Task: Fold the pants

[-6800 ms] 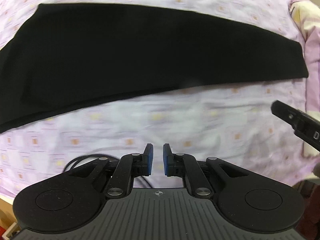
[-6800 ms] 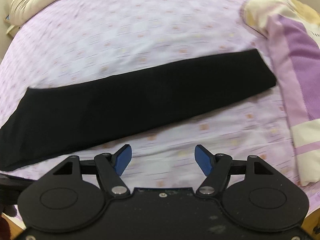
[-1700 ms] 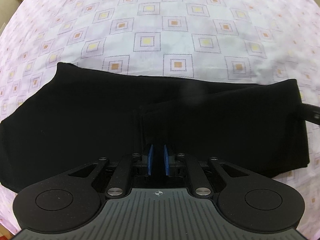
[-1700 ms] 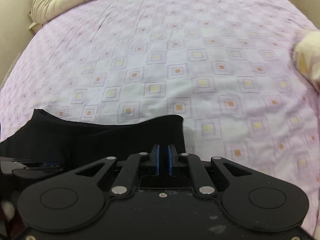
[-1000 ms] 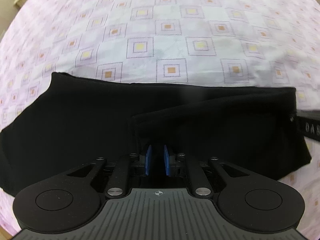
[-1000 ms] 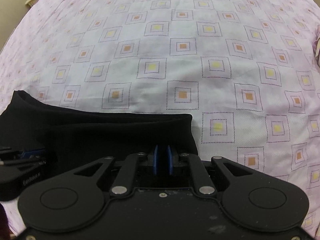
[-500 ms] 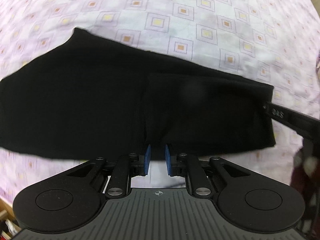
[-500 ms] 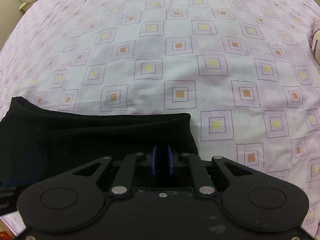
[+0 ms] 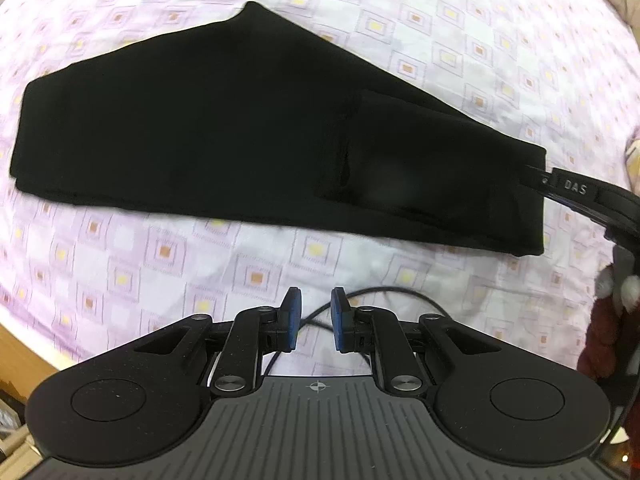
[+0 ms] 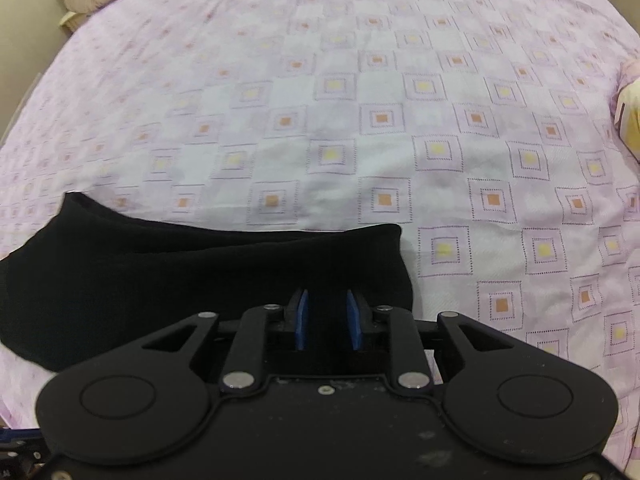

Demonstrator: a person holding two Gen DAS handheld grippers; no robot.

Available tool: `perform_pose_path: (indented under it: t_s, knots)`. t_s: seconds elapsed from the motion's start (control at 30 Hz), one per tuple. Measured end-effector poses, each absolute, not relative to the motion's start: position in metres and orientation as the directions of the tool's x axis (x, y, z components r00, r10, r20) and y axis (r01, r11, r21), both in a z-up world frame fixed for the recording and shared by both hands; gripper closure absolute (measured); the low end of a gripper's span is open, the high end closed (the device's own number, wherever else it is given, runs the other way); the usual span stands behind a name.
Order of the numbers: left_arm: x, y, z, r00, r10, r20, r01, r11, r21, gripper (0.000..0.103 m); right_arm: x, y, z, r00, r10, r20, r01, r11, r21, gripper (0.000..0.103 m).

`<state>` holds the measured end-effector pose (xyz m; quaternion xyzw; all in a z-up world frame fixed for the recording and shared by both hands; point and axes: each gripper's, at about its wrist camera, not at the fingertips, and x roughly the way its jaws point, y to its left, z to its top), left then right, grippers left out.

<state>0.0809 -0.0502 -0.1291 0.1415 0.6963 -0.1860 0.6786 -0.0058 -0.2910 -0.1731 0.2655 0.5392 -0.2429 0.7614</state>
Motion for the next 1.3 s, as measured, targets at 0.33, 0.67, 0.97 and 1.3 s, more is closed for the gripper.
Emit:
perform_pose_path:
  t_s: [0.33, 0.67, 0.97, 1.3]
  knots:
    - [0.071, -0.019, -0.122, 0.071, -0.065, -0.995, 0.39, 0.92, -0.032, 0.088, -0.023, -0.247, -0.15, 0.365, -0.064, -0.929, 0.585, 0.792, 0.175, 0.075]
    - [0.09, 0.022, -0.125, 0.181, -0.089, -0.979, 0.35, 0.936, -0.021, 0.088, -0.029, -0.206, -0.154, 0.346, -0.043, -0.937, 0.575, 0.799, 0.176, 0.074]
    - [0.14, 0.06, -0.132, 0.203, -0.092, -0.975, 0.382, 0.924, -0.008, 0.088, 0.027, -0.157, -0.149, 0.364, -0.028, -0.931, 0.563, 0.803, 0.196, 0.073]
    - [0.216, 0.101, -0.155, 0.238, -0.067, -0.969, 0.398, 0.917, 0.034, 0.088, 0.115, -0.109, -0.148, 0.381, -0.02, -0.924, 0.53, 0.824, 0.201, 0.072]
